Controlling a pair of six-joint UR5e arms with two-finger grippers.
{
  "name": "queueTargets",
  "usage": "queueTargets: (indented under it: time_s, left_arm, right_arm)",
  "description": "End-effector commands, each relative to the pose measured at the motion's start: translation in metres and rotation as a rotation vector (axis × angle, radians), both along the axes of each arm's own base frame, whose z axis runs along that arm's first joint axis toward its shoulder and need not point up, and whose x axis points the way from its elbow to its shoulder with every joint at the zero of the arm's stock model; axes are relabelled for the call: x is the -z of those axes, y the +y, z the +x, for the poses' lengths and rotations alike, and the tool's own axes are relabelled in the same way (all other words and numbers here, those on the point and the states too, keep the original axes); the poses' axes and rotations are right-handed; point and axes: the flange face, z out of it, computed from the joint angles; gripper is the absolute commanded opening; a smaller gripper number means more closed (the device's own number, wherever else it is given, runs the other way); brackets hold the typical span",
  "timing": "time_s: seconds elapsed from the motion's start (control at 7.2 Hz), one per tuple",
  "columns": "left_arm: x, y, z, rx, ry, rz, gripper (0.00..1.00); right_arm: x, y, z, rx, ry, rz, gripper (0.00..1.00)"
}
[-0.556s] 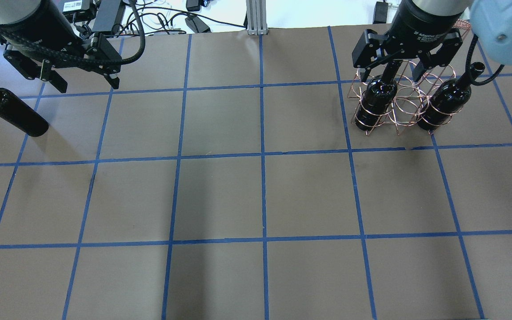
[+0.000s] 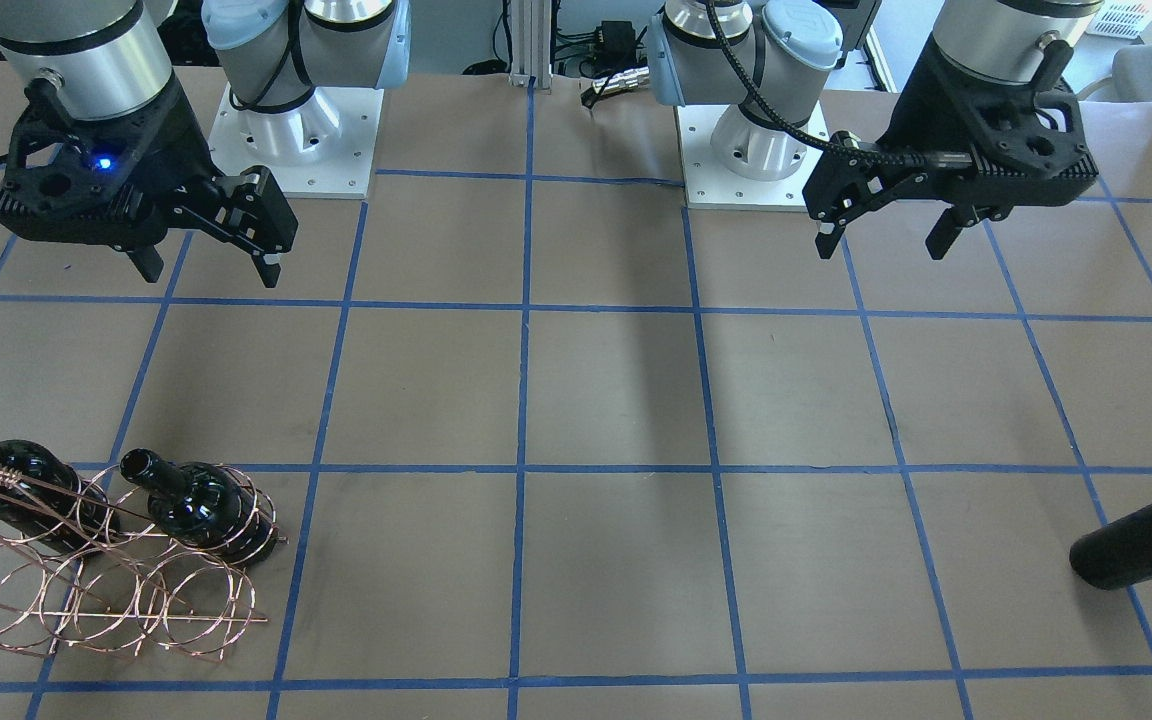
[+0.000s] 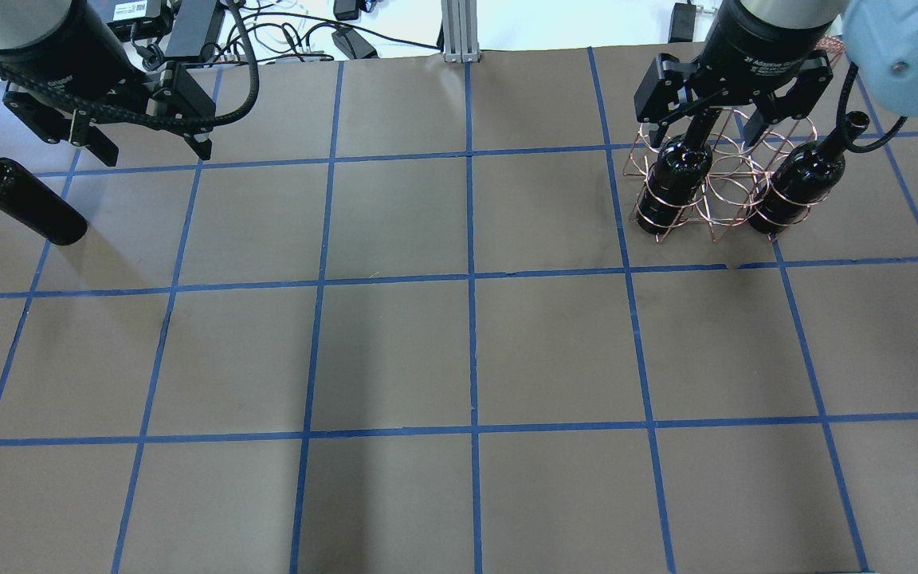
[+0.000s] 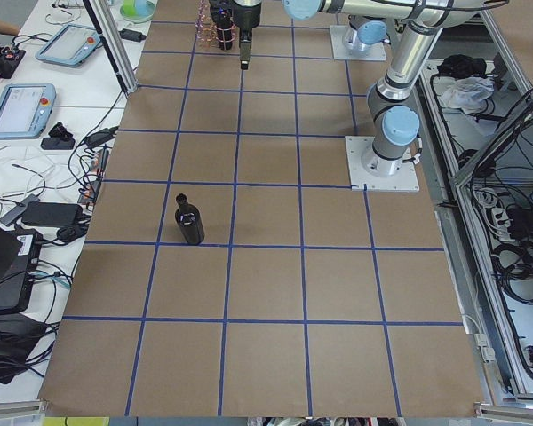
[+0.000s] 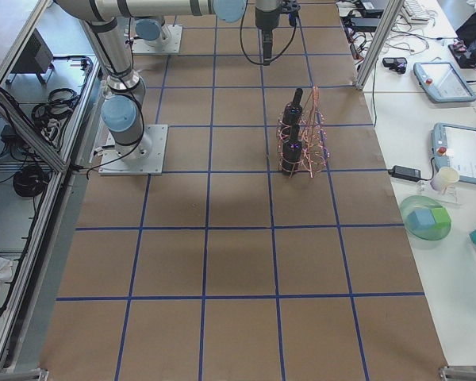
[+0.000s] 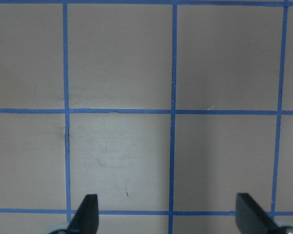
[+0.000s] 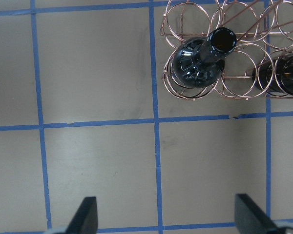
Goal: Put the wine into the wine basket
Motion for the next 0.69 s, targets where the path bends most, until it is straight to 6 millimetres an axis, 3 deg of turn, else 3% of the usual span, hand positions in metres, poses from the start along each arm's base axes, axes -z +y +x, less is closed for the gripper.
queueTargets:
  time_s: [0.0, 0.14, 0.28, 0.42, 0.56]
  left_arm:
    - [-0.008, -0.011, 0.032, 0.093, -0.034, -0.070, 1.00]
    - [0.000, -0.021, 0.087, 0.008, -0.028, -0.060, 1.00]
    - [0.012, -0.027, 0.160, -0.019, -0.030, -0.051, 1.00]
    - [0.022, -0.030, 0.217, -0.040, -0.014, -0.077, 1.00]
    - [0.032, -0.035, 0.258, -0.071, -0.043, -0.106, 1.00]
  right_arm:
    - [0.000, 0.000, -0.001, 0.002, 0.000, -0.001, 1.00]
    - [0.000, -0.001, -0.001, 0.002, -0.002, -0.004, 1.00]
    - [0.000, 0.000, -0.001, 0.002, 0.000, 0.000, 1.00]
    - [0.000, 0.000, -0.001, 0.002, 0.000, 0.002, 1.00]
    - [0.000, 0.000, 0.000, 0.001, 0.000, 0.000, 1.00]
